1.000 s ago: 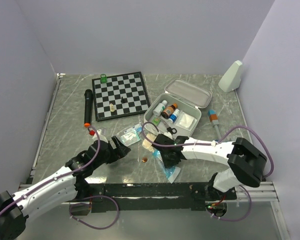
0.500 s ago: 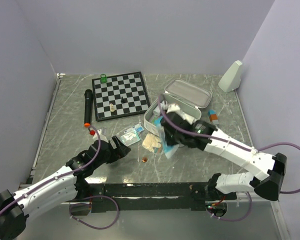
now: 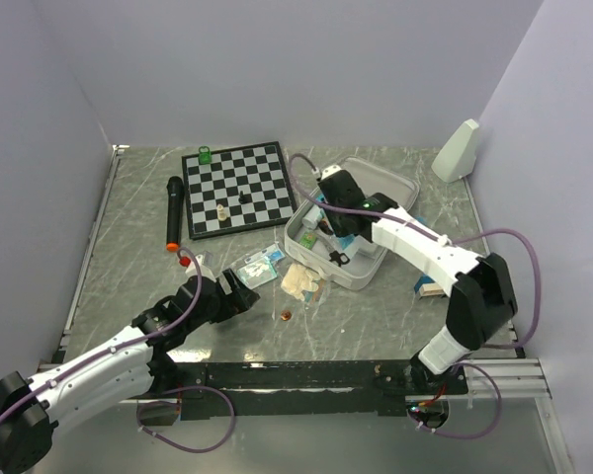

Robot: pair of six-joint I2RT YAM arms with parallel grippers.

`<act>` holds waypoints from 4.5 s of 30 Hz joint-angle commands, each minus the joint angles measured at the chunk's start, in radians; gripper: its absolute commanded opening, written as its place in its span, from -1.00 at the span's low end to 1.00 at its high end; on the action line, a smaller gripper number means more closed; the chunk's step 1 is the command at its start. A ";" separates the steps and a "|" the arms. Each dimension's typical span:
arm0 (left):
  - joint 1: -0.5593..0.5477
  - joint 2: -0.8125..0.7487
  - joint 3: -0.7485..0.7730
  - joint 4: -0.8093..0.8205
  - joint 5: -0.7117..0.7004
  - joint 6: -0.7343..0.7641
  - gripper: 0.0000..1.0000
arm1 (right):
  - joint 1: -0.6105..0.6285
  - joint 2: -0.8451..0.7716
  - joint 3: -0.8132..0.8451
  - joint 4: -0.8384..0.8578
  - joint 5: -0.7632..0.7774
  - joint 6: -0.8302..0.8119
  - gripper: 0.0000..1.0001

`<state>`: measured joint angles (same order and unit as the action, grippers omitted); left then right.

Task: Organize the medicine kit
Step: Place the medical item at the medicine box, then pick up the medical item at the center of the board.

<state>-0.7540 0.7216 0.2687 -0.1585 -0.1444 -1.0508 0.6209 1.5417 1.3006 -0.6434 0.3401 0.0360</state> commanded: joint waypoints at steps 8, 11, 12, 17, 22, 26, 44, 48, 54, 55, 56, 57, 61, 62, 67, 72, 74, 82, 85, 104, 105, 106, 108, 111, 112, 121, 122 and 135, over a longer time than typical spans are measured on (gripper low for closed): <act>0.002 0.002 0.020 0.039 -0.011 0.040 0.80 | 0.005 0.136 -0.015 0.157 -0.104 -0.214 -0.54; 0.002 -0.001 0.017 0.034 -0.015 0.046 0.81 | 0.005 0.158 -0.053 0.195 -0.079 -0.234 -0.53; 0.002 -0.002 0.020 0.030 -0.020 0.049 0.81 | 0.008 0.164 -0.064 0.209 -0.067 -0.240 -0.53; 0.002 -0.014 0.026 0.013 -0.032 0.057 0.81 | 0.014 0.195 -0.067 0.214 -0.102 -0.243 -0.54; 0.002 -0.024 0.012 0.017 -0.032 0.051 0.81 | 0.051 0.227 -0.044 0.169 -0.130 -0.216 -0.53; 0.002 -0.021 0.006 0.017 -0.026 0.049 0.81 | 0.069 0.235 -0.040 0.143 -0.163 -0.170 -0.40; 0.002 -0.010 0.036 0.007 -0.072 0.044 0.82 | 0.092 -0.162 -0.084 0.188 0.013 0.065 1.00; 0.004 0.077 0.093 0.014 -0.138 0.066 0.83 | 0.166 -0.288 -0.176 0.192 0.023 0.117 1.00; 0.074 0.355 0.257 -0.018 -0.186 0.100 0.80 | 0.316 -0.405 -0.323 0.166 0.066 0.205 0.97; 0.084 0.384 0.271 -0.013 -0.178 0.103 0.78 | 0.335 -0.426 -0.348 0.162 0.066 0.231 0.97; 0.091 0.412 0.286 -0.009 -0.170 0.104 0.77 | 0.342 -0.454 -0.371 0.162 0.066 0.254 0.96; 0.097 0.430 0.297 -0.001 -0.166 0.110 0.76 | 0.359 -0.477 -0.398 0.160 0.072 0.272 0.96; 0.097 0.479 0.332 0.033 -0.152 0.127 0.75 | 0.372 -0.613 -0.530 0.192 0.034 0.355 0.94; 0.099 0.493 0.342 0.034 -0.152 0.129 0.75 | 0.373 -0.636 -0.575 0.214 0.011 0.363 0.94; 0.099 0.503 0.366 0.028 -0.127 0.130 0.75 | 0.373 -0.658 -0.633 0.189 0.054 0.410 0.93; 0.099 0.435 0.308 0.094 -0.029 0.121 0.72 | 0.373 -0.664 -0.626 0.192 0.068 0.400 0.93; 0.082 0.435 0.285 0.117 0.025 0.097 0.68 | 0.372 -0.663 -0.615 0.202 0.056 0.381 0.93; -0.260 0.587 0.369 0.093 -0.084 0.066 0.64 | 0.373 -0.647 -0.606 0.191 0.008 0.392 0.90; -0.280 0.631 0.392 0.068 -0.110 0.066 0.55 | 0.373 -0.672 -0.597 0.171 0.011 0.397 0.89; -0.395 0.883 0.592 -0.196 -0.294 0.101 0.31 | 0.373 -0.815 -0.600 0.019 0.076 0.427 0.87; -0.398 0.886 0.592 -0.197 -0.294 0.101 0.30 | 0.373 -0.815 -0.601 0.018 0.076 0.429 0.87; -0.400 0.891 0.592 -0.199 -0.294 0.101 0.29 | 0.375 -0.816 -0.603 0.017 0.079 0.430 0.87; -0.403 0.900 0.593 -0.200 -0.293 0.103 0.23 | 0.373 -0.816 -0.607 0.017 0.076 0.435 0.87; -0.410 0.906 0.599 -0.211 -0.293 0.104 0.10 | 0.375 -0.822 -0.609 0.013 0.079 0.436 0.87; -0.413 0.908 0.603 -0.217 -0.294 0.104 0.08 | 0.373 -0.825 -0.609 0.011 0.080 0.435 0.87; -0.452 0.987 0.673 -0.323 -0.348 0.103 0.01 | 0.373 -0.842 -0.603 -0.001 0.096 0.432 0.86; -0.456 0.998 0.678 -0.328 -0.350 0.103 0.00 | 0.373 -0.845 -0.603 -0.004 0.097 0.430 0.86; -0.495 1.050 0.708 -0.371 -0.359 0.081 -0.25 | 0.373 -0.888 -0.609 -0.029 0.112 0.430 0.86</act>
<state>-1.2304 1.7252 0.9863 -0.4667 -0.5426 -0.9527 0.9886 0.6643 0.6678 -0.6643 0.4274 0.4564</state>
